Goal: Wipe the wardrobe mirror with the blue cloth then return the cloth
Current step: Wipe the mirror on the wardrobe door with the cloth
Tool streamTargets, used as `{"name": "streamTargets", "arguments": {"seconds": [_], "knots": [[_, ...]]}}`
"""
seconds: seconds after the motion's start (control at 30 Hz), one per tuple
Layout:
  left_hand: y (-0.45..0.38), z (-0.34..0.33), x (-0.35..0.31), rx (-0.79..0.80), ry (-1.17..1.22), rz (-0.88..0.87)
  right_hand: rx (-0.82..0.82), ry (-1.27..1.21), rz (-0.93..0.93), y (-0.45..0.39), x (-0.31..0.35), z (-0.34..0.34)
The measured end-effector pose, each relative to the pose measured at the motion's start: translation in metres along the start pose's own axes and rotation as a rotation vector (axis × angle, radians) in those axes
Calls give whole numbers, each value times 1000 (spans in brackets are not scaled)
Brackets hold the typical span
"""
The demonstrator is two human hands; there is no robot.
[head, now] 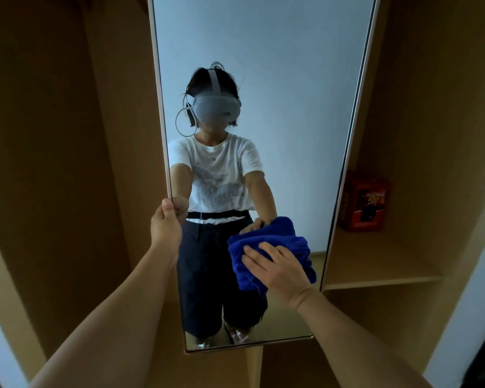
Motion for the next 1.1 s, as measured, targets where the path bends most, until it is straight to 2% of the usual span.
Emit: {"name": "streamTargets", "arguments": {"seconds": [0.17, 0.43, 0.6, 0.73, 0.93, 1.03, 1.1], "knots": [[-1, 2, 4, 10, -1, 1, -3, -8, 51, -5, -14, 11], [3, -3, 30, -15, 56, 77, -157, -56, -178, -47, -55, 38], [0, -7, 33, -41, 70, 74, -168, -72, -267, -52, -42, 35], [-1, -8, 32, -64, 49, 86, -130, -81, -137, -44, -23, 21], [2, -5, 30, -73, 15, 101, 31, -57, 38, 1, 0, -4], [3, -7, 30, -70, 16, 89, 41, -57, 48, 17, -4, -5], [1, -6, 31, -77, 3, 92, 10, -53, -10, 20, -11, -6]]}}
Point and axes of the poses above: each hand's wrist, its own y-axis away from the middle knuckle, its own z-axis out of the back of the hand, x = y × z, the point moved 3 cm from there along -y, towards the middle knuckle, and after that the axes turned 5 degrees about x, right-handed, at the moved point
